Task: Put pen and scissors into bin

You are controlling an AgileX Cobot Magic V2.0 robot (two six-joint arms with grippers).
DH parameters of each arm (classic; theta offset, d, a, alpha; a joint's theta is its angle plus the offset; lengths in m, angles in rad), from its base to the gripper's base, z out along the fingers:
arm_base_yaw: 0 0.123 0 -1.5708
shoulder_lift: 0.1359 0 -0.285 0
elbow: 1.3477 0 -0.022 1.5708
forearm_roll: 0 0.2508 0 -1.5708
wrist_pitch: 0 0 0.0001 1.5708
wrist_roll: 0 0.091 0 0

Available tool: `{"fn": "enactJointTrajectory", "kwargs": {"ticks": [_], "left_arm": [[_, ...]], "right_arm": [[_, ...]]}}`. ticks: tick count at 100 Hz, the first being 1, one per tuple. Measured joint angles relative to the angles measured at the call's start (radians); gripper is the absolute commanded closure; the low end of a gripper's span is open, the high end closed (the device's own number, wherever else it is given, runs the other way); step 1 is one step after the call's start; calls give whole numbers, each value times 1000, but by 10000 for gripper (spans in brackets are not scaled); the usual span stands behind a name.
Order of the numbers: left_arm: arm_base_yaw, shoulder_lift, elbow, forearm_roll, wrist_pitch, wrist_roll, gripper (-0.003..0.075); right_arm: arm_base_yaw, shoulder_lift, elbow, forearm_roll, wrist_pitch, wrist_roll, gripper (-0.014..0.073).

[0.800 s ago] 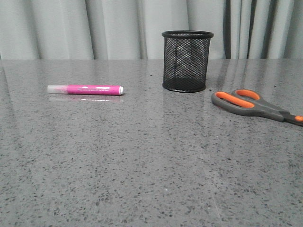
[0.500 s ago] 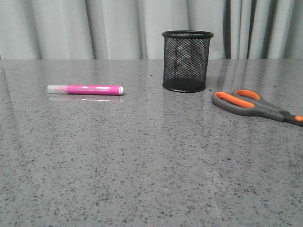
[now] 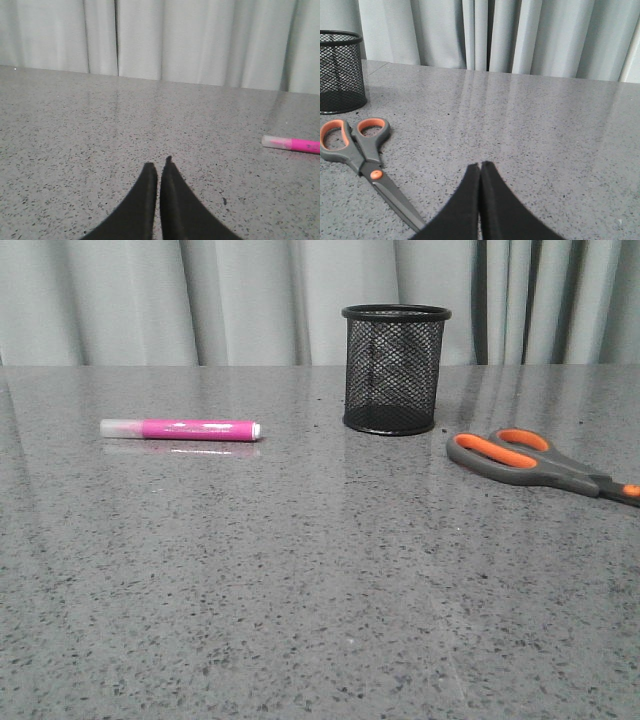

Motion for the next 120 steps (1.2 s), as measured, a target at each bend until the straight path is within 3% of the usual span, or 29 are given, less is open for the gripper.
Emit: {"fn": "enactJointTrajectory", "kwargs": {"ticks": [55, 90, 107, 120], "left_arm": [[0, 0, 0, -50, 0, 0, 739], [0, 0, 0, -360, 0, 0, 739], [0, 0, 0, -610, -9, 0, 739], [0, 0, 0, -702, -16, 0, 739]], "right_arm": [[0, 0, 0, 44, -4, 0, 670], [0, 0, 0, 246, -37, 0, 670], [0, 0, 0, 439, -53, 2, 670], [0, 0, 0, 522, -59, 1, 664]]}}
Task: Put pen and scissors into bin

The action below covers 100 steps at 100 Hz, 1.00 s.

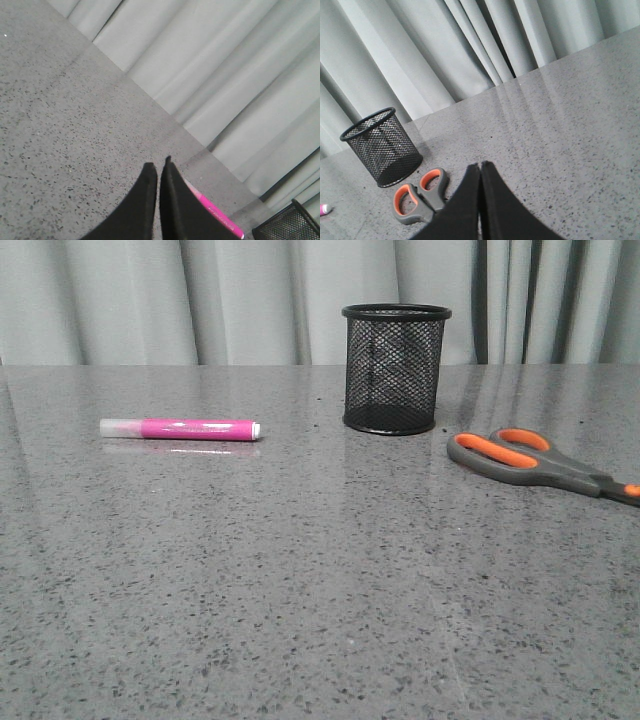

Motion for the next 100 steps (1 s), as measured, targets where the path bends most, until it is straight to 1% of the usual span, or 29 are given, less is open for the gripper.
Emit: {"fn": "enactJointTrajectory", "kwargs": {"ticks": [7, 16, 24, 34, 39, 45, 65, 74, 83, 87, 92, 97, 100], "left_arm": [[0, 0, 0, -14, 0, 0, 740], [0, 0, -7, -2, 20, 0, 740], [0, 0, -41, 54, 63, -2, 740], [0, 22, -136, 151, 142, 9, 740], [0, 55, -190, 188, 184, 40, 740], [0, 113, -251, 214, 233, 109, 739], [0, 327, -455, 237, 427, 329, 739], [0, 415, -513, 239, 491, 386, 738], [0, 486, -548, 237, 522, 416, 738], [0, 513, -557, 229, 525, 421, 734], [0, 541, -568, 216, 531, 434, 710], [-2, 566, -579, 198, 533, 460, 656], [-7, 579, -584, 184, 538, 484, 617]], "right_arm": [[0, 0, -2, 9, 20, 0, 652], [0, 0, -26, 13, 80, 0, 652], [0, 23, -79, 7, 134, 0, 652], [0, 121, -161, -2, 200, -13, 652], [0, 185, -207, -4, 235, -40, 652], [0, 266, -271, -5, 280, -82, 652], [2, 554, -462, -10, 407, -204, 652], [4, 653, -530, -13, 464, -229, 652], [4, 727, -576, -15, 509, -239, 645], [4, 748, -593, -15, 522, -247, 621], [4, 774, -608, -15, 535, -263, 568], [4, 788, -620, -15, 548, -276, 494], [4, 792, -626, -15, 553, -280, 428]]}}
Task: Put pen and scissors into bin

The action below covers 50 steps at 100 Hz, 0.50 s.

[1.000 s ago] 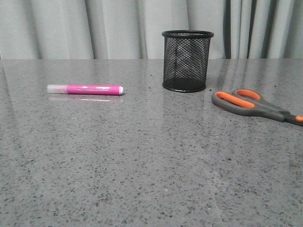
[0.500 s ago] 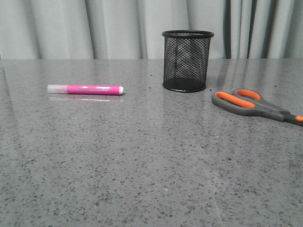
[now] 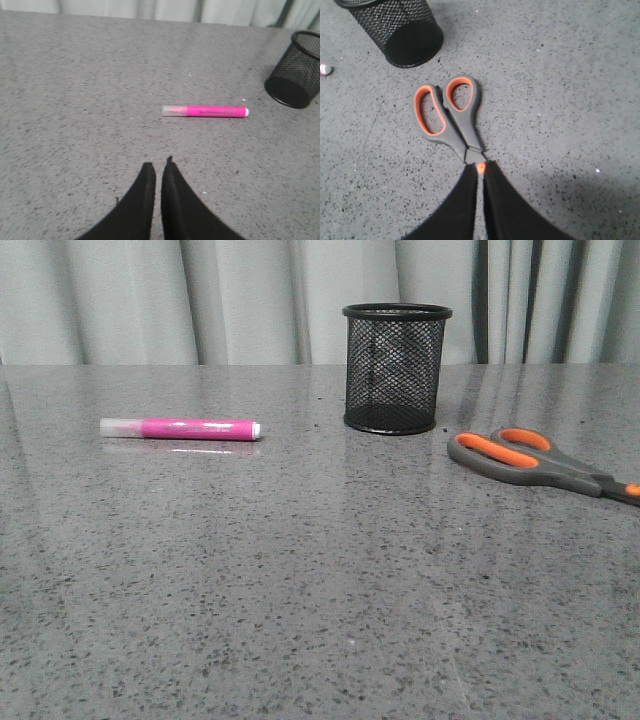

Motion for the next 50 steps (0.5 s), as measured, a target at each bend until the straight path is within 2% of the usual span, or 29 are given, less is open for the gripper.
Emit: {"fn": "enactJointTrajectory", "kwargs": {"ticks": [12, 16, 21, 50], "left_arm": [[-15, 61, -31, -87, 3, 96, 408], [-19, 85, -43, -119, 5, 127, 344], [-24, 114, -57, -154, 4, 179, 300], [-97, 362, -184, -257, 67, 488, 349]], "right_arm": [[0, 5, -11, 0, 11, -18, 208], [2, 5, -11, 0, 11, -24, 172], [2, 5, -11, 0, 12, -29, 169], [3, 5, -11, 0, 12, -52, 172]]}}
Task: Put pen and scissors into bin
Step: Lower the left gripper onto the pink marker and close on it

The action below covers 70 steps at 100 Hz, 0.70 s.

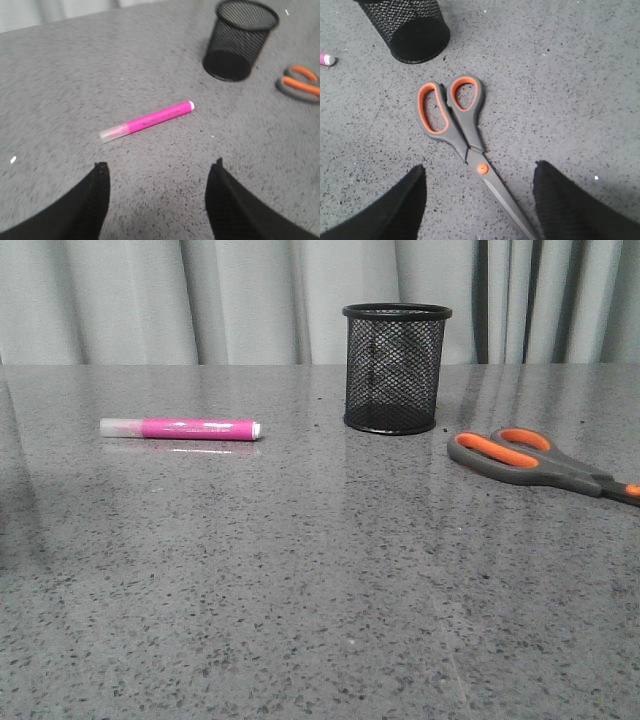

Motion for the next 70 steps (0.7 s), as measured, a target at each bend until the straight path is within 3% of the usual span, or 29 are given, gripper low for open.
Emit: {"fn": "enactJointTrajectory", "kwargs": {"ticks": [34, 70], "left_arm": [[-115, 439, -267, 0, 96, 435, 350], [-123, 860, -641, 36, 347, 569, 350]], "right_arm": [[0, 0, 0, 0, 1, -8, 172], [0, 0, 0, 0, 5, -24, 172]]}}
